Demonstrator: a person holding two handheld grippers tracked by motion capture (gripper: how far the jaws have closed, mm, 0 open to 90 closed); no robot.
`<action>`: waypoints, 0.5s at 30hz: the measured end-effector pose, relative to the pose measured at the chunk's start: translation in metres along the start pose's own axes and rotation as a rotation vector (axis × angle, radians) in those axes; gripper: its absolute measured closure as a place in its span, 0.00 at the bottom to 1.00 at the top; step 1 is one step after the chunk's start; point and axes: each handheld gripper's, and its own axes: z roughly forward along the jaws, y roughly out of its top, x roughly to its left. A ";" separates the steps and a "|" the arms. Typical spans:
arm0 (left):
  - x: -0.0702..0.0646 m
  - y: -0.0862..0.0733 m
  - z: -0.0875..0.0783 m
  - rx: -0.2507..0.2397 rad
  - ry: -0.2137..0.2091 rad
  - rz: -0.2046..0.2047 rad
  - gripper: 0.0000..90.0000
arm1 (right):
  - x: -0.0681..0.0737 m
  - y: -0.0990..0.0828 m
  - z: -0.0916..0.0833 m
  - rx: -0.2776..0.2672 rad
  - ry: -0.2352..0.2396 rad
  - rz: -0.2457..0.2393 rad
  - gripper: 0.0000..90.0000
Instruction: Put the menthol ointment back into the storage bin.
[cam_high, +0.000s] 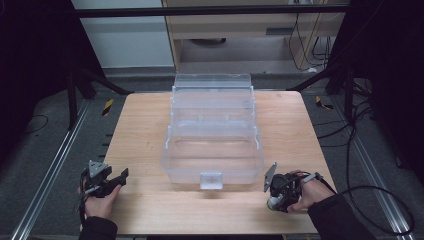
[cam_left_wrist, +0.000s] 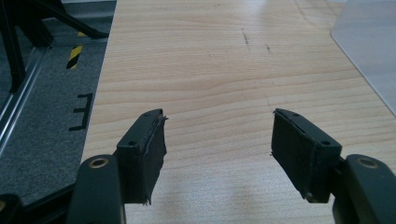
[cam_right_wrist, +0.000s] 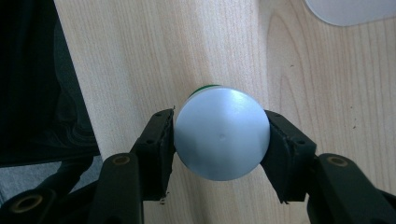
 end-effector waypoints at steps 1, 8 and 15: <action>0.000 0.000 0.000 0.001 0.000 0.000 0.39 | 0.000 0.000 0.000 0.001 0.001 0.005 0.55; 0.000 0.000 0.000 0.003 -0.002 0.002 0.39 | -0.001 0.000 -0.005 -0.004 0.001 0.022 0.56; -0.001 0.000 0.000 0.007 -0.004 0.006 0.39 | -0.004 -0.001 -0.028 -0.055 -0.025 0.067 0.56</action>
